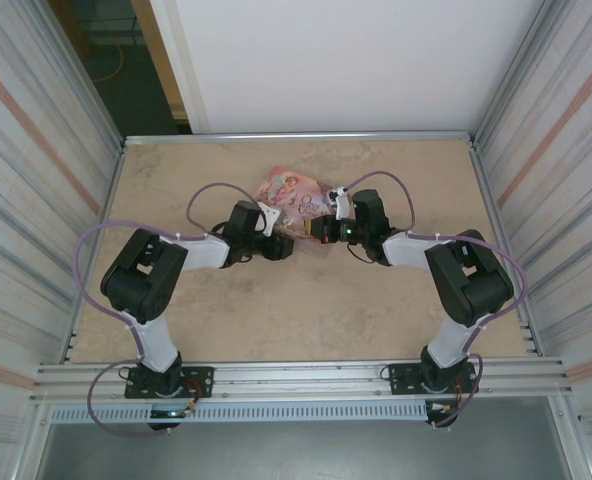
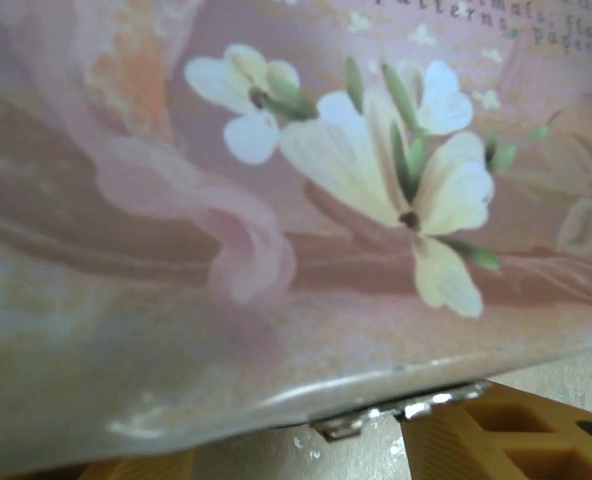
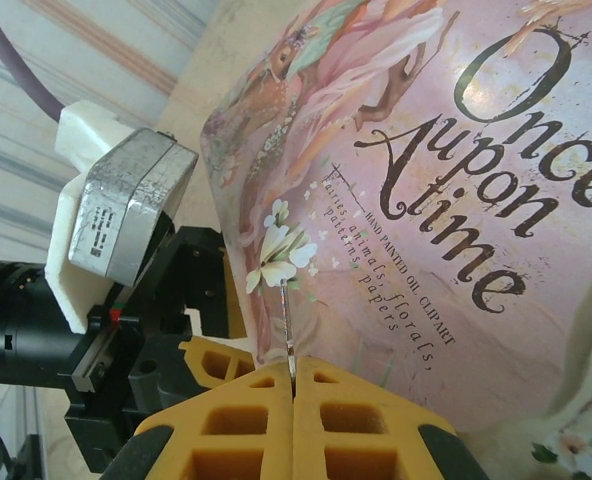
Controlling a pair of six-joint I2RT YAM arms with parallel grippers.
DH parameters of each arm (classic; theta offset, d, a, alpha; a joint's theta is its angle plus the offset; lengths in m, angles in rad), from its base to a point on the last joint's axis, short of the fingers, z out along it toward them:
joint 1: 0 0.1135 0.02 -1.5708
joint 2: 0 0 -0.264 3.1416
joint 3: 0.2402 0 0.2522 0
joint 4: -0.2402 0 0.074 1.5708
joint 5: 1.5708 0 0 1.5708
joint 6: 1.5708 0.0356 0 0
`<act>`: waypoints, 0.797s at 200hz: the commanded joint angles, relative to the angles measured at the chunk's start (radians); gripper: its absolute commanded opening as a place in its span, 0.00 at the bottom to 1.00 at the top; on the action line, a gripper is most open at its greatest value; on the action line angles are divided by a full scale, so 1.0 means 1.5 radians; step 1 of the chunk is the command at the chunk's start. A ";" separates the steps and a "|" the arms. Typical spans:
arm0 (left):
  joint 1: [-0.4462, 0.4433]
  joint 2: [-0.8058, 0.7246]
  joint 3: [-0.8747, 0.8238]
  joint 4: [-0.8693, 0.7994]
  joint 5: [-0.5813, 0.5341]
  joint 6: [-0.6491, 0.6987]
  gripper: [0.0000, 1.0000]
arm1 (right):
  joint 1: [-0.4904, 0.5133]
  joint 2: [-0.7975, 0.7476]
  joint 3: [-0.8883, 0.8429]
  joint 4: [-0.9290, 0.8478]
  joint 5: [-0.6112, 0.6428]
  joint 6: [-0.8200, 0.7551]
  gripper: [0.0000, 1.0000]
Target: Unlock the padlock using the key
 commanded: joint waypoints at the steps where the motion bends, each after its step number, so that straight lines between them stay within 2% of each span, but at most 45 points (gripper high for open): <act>1: -0.006 0.012 0.024 -0.005 -0.014 0.007 0.52 | 0.008 0.030 -0.004 -0.077 0.013 -0.013 0.00; 52: -0.012 0.022 0.044 -0.018 -0.034 0.000 0.44 | 0.011 0.029 -0.002 -0.077 0.012 -0.011 0.00; 117: -0.015 0.019 0.050 -0.020 -0.036 -0.005 0.25 | 0.012 0.004 0.007 -0.086 0.011 -0.012 0.00; 159: -0.021 -0.007 0.037 -0.023 -0.035 -0.016 0.22 | 0.012 -0.037 0.016 -0.120 0.019 -0.026 0.00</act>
